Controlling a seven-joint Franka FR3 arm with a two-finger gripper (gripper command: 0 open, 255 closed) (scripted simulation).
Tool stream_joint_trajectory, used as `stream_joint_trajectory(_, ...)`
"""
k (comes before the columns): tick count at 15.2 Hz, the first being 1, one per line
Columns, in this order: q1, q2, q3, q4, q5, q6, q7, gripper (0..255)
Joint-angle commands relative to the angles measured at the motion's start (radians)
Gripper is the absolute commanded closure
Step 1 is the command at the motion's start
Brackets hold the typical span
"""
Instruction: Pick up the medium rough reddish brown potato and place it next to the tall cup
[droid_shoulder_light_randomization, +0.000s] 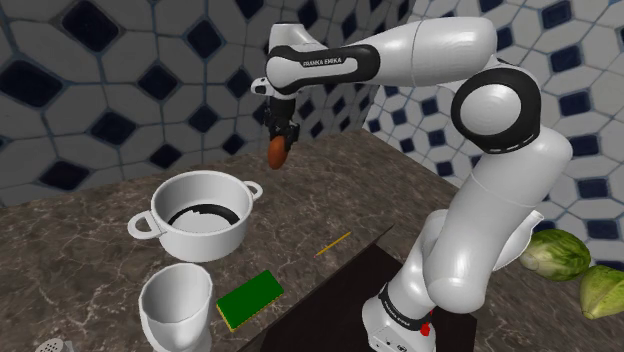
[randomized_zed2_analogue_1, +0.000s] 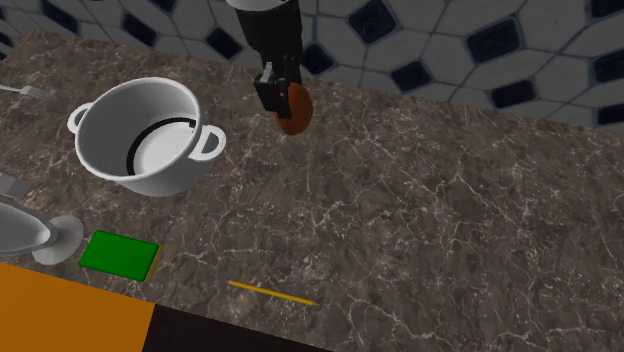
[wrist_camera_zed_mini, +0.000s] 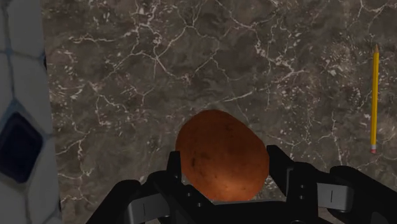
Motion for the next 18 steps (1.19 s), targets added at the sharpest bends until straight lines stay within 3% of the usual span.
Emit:
stream_joint_trajectory(1,0.001,-0.007,0.001,0.017,-0.001,-0.025,0.000,255)
stream_joint_trajectory(18,0.004,-0.025,0.002,0.225,-0.003,-0.249,-0.017,255)
